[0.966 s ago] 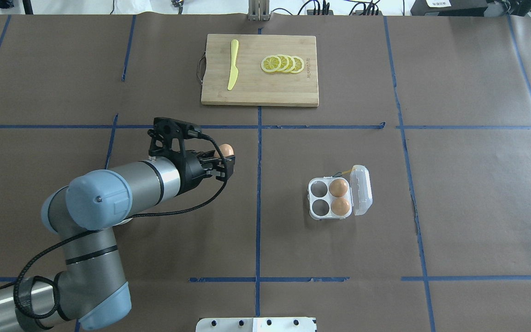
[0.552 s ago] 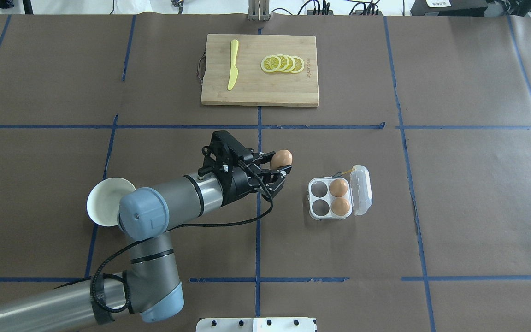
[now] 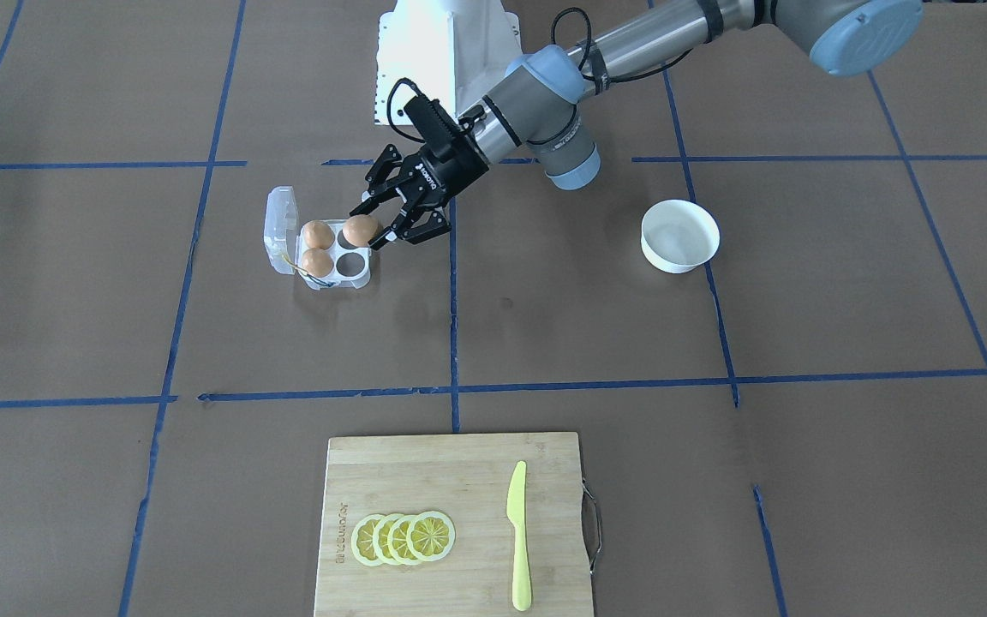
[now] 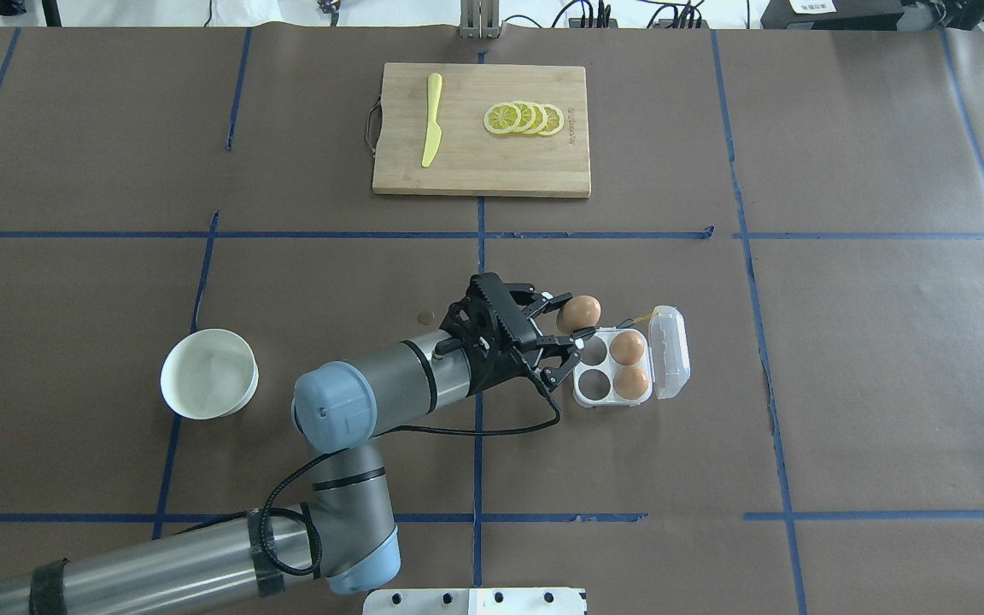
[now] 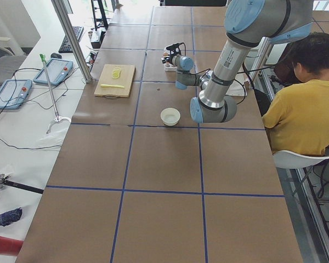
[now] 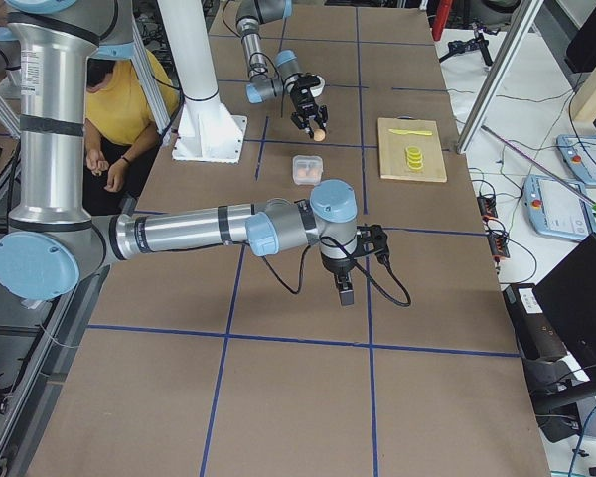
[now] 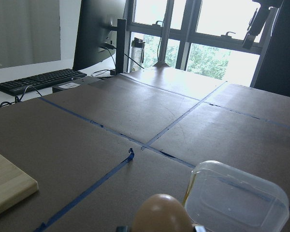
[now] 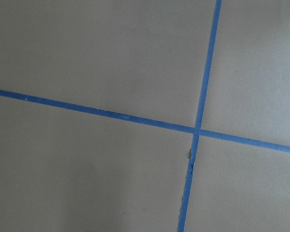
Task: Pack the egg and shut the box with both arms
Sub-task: 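Lift the egg with the left gripper and carry it to the carton, then lower the egg into an empty carton cup and open the left gripper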
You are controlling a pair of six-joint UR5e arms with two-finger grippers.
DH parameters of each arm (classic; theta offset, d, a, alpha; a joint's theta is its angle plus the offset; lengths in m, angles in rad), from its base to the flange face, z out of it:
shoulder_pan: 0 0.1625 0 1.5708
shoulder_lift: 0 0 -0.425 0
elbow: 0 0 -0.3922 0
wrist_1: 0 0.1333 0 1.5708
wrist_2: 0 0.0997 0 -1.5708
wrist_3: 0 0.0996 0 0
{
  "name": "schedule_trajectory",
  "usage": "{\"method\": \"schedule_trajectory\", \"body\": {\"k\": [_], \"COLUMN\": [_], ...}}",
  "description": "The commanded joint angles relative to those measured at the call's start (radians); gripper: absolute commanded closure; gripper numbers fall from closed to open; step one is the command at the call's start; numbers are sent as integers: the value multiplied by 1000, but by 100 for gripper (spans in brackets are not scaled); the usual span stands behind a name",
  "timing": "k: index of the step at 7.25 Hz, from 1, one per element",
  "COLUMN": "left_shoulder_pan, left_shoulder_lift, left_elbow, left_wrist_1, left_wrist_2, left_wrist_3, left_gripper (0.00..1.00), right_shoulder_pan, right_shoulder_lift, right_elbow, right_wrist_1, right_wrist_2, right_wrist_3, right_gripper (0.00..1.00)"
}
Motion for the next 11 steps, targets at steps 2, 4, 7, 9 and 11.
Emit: {"method": "schedule_trajectory", "body": {"k": [2, 4, 7, 9, 11], "left_shoulder_pan": [26, 38, 42, 42, 42], "left_shoulder_lift": [-37, -45, -54, -56, -56], "left_elbow": [80, 82, 100, 99, 93], "left_wrist_1": [-7, -7, -4, -6, -6], "left_wrist_2": [-17, -40, -42, -42, -49], "left_wrist_3": [31, 31, 31, 31, 31], "left_gripper": [81, 69, 38, 20, 1], "right_shoulder_pan": [0, 0, 0, 0, 0], "right_shoulder_lift": [3, 3, 3, 3, 3], "right_elbow": [-1, -1, -3, -3, -3], "right_wrist_1": [-1, -1, -1, -1, -1], "right_wrist_2": [-13, -13, -13, -13, -13], "right_wrist_3": [1, 1, 1, 1, 1], "right_gripper": [0, 0, 0, 0, 0]}}
